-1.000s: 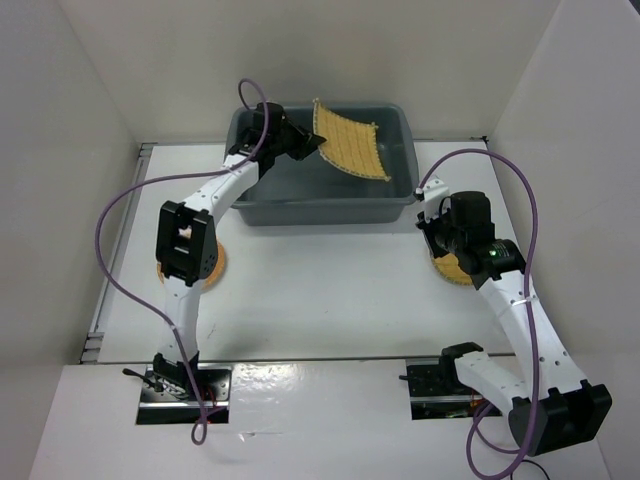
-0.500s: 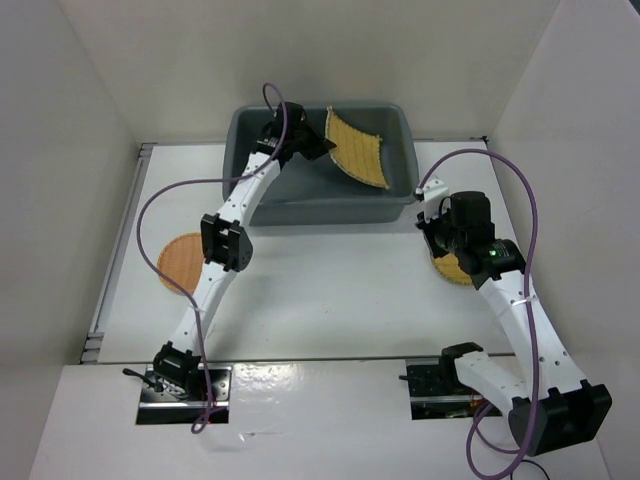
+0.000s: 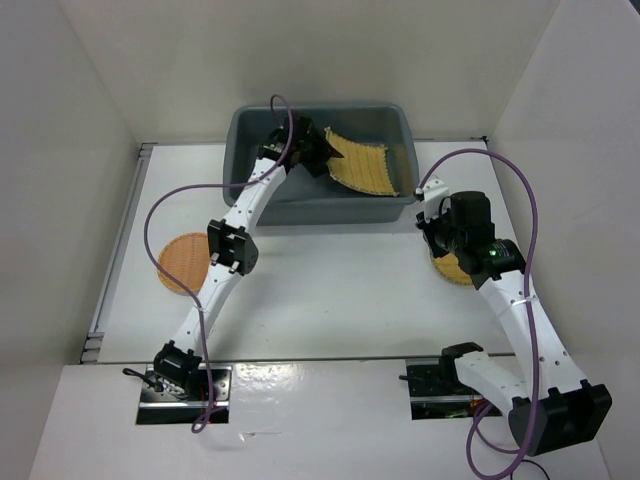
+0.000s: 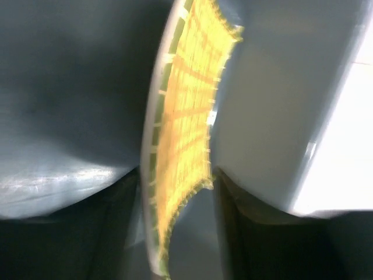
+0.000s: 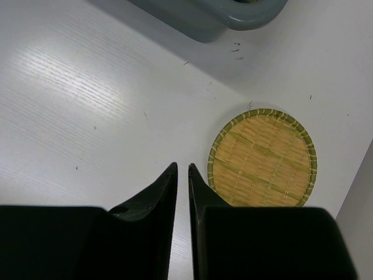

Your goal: Place the mixed dishes into the plastic bin

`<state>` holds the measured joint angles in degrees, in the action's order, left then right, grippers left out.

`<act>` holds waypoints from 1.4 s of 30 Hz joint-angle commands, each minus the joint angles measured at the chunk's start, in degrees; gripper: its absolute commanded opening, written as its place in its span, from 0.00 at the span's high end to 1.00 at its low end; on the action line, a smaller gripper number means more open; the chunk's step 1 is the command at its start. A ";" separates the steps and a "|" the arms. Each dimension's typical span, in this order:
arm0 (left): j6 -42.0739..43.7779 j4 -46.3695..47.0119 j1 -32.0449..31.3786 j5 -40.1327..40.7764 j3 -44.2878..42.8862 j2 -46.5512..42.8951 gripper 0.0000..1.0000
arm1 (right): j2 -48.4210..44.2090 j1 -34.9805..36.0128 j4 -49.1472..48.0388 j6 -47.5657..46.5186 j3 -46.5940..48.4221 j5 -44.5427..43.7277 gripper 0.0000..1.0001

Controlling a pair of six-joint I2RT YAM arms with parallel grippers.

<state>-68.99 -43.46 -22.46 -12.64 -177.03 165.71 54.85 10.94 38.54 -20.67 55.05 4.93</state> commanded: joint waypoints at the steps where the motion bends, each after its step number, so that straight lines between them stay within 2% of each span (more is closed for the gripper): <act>1: 1.14 -3.46 -0.39 3.49 -2.71 -3.02 0.29 | -0.01 -0.48 -1.81 -0.08 0.06 0.08 0.82; 3: 1.66 -5.40 -0.39 4.03 -2.71 -3.72 0.20 | -0.01 -0.48 -1.81 -0.08 0.06 0.08 0.82; 5: 1.67 -6.89 -0.39 5.43 -2.71 -4.25 0.19 | -0.01 -0.48 -1.81 -0.08 0.06 0.08 0.82; 7: 1.67 -9.61 -0.39 7.62 -2.71 -4.87 0.12 | -0.01 -0.48 -1.81 -0.08 0.06 0.08 0.82; 9: 1.67 -13.04 -0.39 8.16 -2.71 -5.57 0.09 | -0.01 -0.48 -1.81 -0.08 0.06 0.08 0.81; 10: 2.45 -13.75 -0.39 8.16 -2.71 -5.57 0.09 | -0.01 -0.48 -1.81 -0.08 0.06 0.08 0.78; 16: 6.58 -24.62 0.66 12.63 -2.71 -8.55 0.08 | -0.01 -0.48 -1.81 -0.60 0.06 0.70 0.76; 18: 8.34 -28.15 0.66 19.47 -2.71 -11.27 0.08 | -0.53 -1.01 -1.81 -0.60 0.06 1.22 0.75; 20: 13.69 -30.63 -0.30 26.32 -2.71 -15.31 0.08 | -0.53 -1.01 -1.81 -0.60 0.06 1.22 0.68; 22: 20.96 -30.63 -2.66 37.82 -0.79 -21.70 0.08 | -0.53 -1.01 -1.81 -1.13 0.06 1.75 0.67; 23: 22.13 -30.63 -6.94 43.96 5.32 -24.53 0.07 | -0.53 -1.01 -1.81 -1.13 0.06 2.27 0.67; 24: 22.75 -30.63 -9.07 55.42 8.95 -27.34 0.04 | -0.53 -1.01 -1.81 -1.13 0.06 2.28 0.66; 26: 20.14 -30.63 -11.80 58.77 16.94 -36.74 0.01 | -1.06 -1.01 -1.28 -1.66 0.06 2.89 0.62; 27: 18.21 -30.63 -12.60 63.92 21.33 -40.51 0.01 | -1.06 -1.01 -1.28 -1.66 0.06 2.89 0.60; 28: 15.49 -30.63 -12.61 65.71 32.43 -49.51 0.01 | -1.58 -1.01 -1.28 -1.66 0.06 2.89 0.58; 30: 9.26 -28.19 -11.74 66.43 45.56 -60.01 0.01 | -2.11 -1.01 -1.28 -1.66 0.06 3.51 0.56; 31: 11.14 -17.21 -10.60 64.08 61.82 -72.07 0.01 | -2.12 -1.01 -1.28 -2.18 0.06 3.51 0.54; 32: 16.55 -10.66 -8.85 61.28 70.07 -78.37 0.01 | -2.12 -1.01 -1.28 -2.19 0.06 4.03 0.54; 33: 17.83 -5.11 -5.70 58.81 77.29 -84.18 0.01 | -2.64 -1.53 -0.76 -2.19 0.06 4.04 0.53; 34: 18.62 3.13 -3.49 53.04 83.45 -93.80 0.01 | -2.64 -1.54 -0.75 -2.19 0.06 4.56 0.52; 35: 18.63 5.38 -0.86 49.68 92.13 -97.47 0.01 | -2.64 -1.54 -0.75 -2.71 0.06 4.56 0.52; 37: 17.76 6.72 6.15 42.13 97.20 -104.06 0.01 | -2.64 -1.54 -0.75 -2.71 0.06 5.09 0.50; 41: 12.84 3.48 15.32 36.48 106.26 -108.83 0.01 | -2.64 -1.54 -0.75 -2.71 0.06 5.09 0.48; 42: 8.65 3.47 17.34 35.51 108.80 -111.28 0.01 | -2.64 -1.54 -0.75 -2.71 0.06 5.09 0.47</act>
<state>-54.59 -42.59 -9.10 31.33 -74.63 54.24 53.06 9.82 38.59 -22.96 55.02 9.10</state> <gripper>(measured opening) 0.992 0.522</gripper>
